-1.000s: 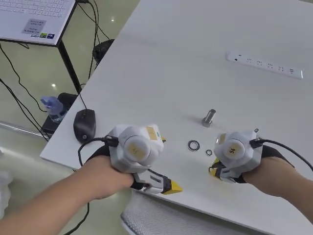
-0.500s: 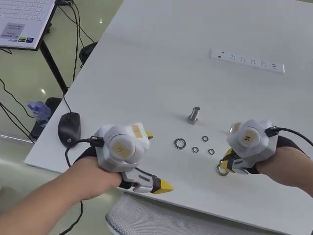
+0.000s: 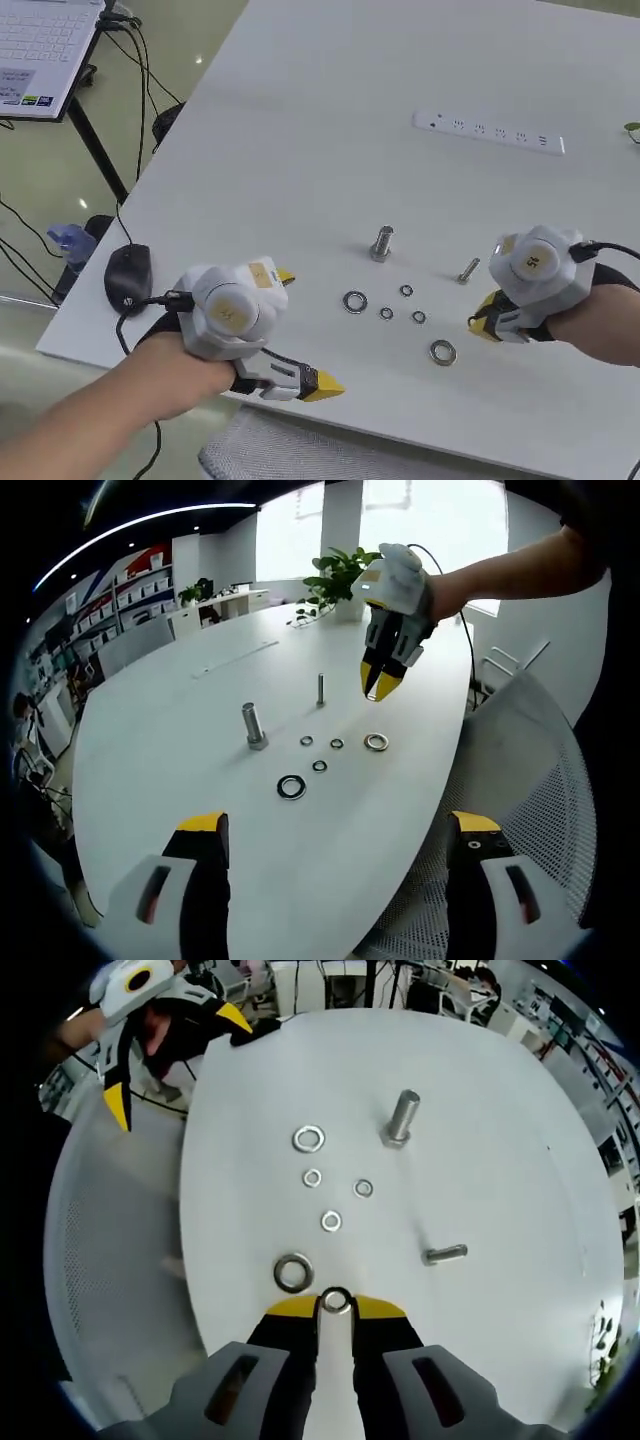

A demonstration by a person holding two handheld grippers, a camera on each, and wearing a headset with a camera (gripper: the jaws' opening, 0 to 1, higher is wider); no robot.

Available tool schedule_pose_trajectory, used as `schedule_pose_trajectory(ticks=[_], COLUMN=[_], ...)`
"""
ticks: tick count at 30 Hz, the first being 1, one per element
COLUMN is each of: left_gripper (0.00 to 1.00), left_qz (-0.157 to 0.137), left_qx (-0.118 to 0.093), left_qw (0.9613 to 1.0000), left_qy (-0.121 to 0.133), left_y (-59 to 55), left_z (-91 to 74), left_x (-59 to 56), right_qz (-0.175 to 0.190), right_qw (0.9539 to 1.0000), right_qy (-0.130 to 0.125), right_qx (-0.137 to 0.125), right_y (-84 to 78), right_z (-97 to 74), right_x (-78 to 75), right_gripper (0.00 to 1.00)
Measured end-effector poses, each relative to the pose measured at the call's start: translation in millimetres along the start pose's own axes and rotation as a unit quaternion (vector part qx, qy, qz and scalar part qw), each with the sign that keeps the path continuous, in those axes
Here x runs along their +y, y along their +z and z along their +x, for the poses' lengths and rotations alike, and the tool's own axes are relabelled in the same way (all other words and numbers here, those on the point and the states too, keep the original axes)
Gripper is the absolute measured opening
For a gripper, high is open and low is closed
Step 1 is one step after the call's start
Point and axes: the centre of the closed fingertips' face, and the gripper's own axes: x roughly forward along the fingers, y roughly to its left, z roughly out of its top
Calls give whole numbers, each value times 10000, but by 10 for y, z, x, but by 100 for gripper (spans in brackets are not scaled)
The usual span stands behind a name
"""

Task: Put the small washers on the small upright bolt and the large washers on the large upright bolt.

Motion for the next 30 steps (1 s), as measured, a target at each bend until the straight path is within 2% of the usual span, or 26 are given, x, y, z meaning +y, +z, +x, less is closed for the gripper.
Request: schedule_pose_trajectory(ticks=[5,11,22,25,30], left_gripper=[91,91,90,91,92], left_qz=[-23,-25,-59,-65,-72], left_qx=[29,47,101,26,50], left_qw=[10000,10000,9999,10000,9999], left_qy=[6,17,13,44,55], left_y=[-5,-1,-10,20,14], left_z=[21,24,31,15,17], left_x=[-2,0,15,27,32], right_qz=[40,62,-64,-88,-158], right_qw=[10000,9999,9997,9997,9995], right_qy=[-65,-143,-230,-240,-256], right_qx=[9,-41,-2,0,113], right_y=[1,85,221,273,276], right_z=[-117,-229,-241,-216,-151], right_x=[-163,-372,-599,-658,-727], right_gripper=[12,12,12,12,12])
